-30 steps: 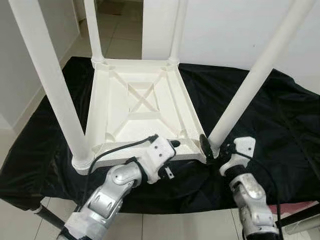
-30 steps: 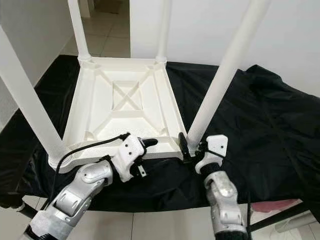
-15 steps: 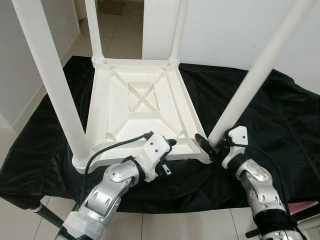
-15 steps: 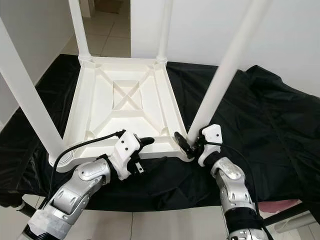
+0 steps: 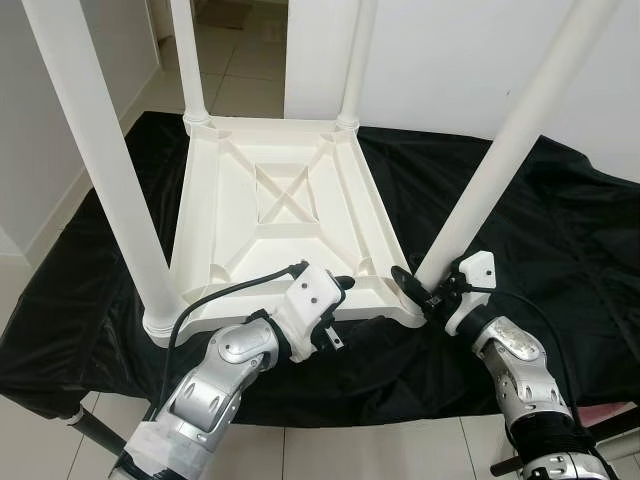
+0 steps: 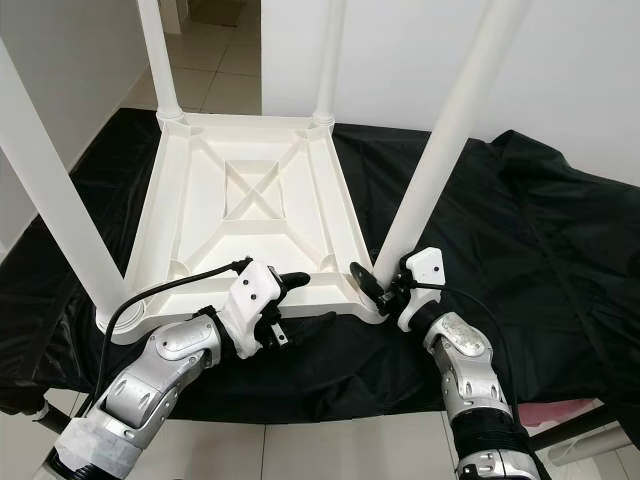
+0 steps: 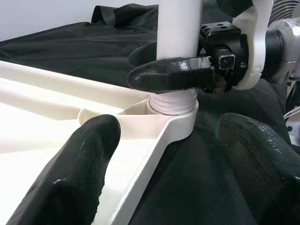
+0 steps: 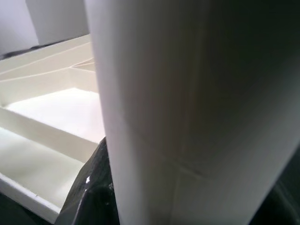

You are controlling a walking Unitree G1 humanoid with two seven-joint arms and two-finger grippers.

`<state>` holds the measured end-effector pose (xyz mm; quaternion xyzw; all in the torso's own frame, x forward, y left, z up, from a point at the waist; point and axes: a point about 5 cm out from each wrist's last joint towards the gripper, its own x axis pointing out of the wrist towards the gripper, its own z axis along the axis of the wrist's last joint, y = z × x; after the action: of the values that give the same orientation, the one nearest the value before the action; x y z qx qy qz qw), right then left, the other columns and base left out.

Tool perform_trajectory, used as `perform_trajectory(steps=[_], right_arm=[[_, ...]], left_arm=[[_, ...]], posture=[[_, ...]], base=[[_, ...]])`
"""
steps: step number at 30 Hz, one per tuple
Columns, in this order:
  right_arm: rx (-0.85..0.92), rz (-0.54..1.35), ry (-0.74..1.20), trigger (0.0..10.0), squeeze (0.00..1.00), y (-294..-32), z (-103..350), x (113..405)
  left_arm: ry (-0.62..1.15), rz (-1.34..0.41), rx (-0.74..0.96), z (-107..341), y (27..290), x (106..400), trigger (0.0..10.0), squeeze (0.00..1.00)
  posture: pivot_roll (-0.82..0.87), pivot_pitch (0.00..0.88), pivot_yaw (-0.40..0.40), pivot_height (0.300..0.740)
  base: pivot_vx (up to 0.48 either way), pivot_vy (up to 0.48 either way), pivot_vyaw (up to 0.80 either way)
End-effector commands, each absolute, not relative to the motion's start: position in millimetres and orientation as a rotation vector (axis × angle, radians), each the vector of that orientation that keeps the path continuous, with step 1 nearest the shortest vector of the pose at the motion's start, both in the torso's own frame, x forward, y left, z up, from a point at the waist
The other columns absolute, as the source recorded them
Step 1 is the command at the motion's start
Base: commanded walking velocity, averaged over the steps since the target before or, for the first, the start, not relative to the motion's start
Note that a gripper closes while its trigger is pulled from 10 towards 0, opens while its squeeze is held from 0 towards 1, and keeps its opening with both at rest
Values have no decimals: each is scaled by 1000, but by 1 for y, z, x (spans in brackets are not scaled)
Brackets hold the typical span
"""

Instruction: Building children table

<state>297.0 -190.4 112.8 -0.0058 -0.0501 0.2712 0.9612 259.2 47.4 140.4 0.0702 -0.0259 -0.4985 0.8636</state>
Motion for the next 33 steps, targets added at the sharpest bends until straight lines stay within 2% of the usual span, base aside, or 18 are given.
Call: perform_trajectory(steps=[1,14,18,19,20,21,23,24,25,27,31,33], right_arm=[[20,529,-84,10000,0,-191,109,293],[43,380,-91,10000,0,-179,110,285],[37,284,-85,10000,0,-176,110,282],[67,186,-64,10000,0,-175,107,281],[67,186,-64,10000,0,-175,107,281],[83,108,-36,10000,0,-173,102,279],[83,108,-36,10000,0,-173,102,279],[93,13,-7,10000,0,-166,96,275],[93,13,-7,10000,0,-166,96,275],[100,-115,23,10000,0,-155,89,271],[88,-118,41,10000,0,-142,89,272],[74,-130,30,10000,0,-146,90,272]], left_arm=[[-54,-1077,165,139,44,257,10000,0],[-55,-1061,167,138,45,258,10000,0],[-52,-1055,162,138,46,259,10000,0],[-49,-1056,160,137,46,258,10000,0],[-49,-1056,160,137,46,258,10000,0],[-48,-1057,160,137,46,258,10000,0],[-48,-1057,160,137,46,258,10000,0],[-49,-1060,159,137,44,259,10000,0],[-49,-1060,159,137,44,259,10000,0],[-55,-1063,158,139,42,260,10000,0],[-60,-1063,154,140,42,262,10000,0],[-60,-1065,154,140,42,261,10000,0]], posture=[[-11,0,-86,740],[-20,0,-85,740],[-21,0,-87,740],[-27,0,-85,740],[-27,0,-85,740],[-28,0,-85,740],[-28,0,-85,740],[-28,0,-86,740],[-28,0,-86,740],[-26,0,-87,740],[-27,0,-85,740],[-25,0,-87,740]], base=[[0,0,0],[0,0,0],[0,0,0],[0,0,0],[0,0,0],[0,0,0],[0,0,0],[0,0,0],[0,0,0],[0,0,0],[0,0,0],[0,0,0]])
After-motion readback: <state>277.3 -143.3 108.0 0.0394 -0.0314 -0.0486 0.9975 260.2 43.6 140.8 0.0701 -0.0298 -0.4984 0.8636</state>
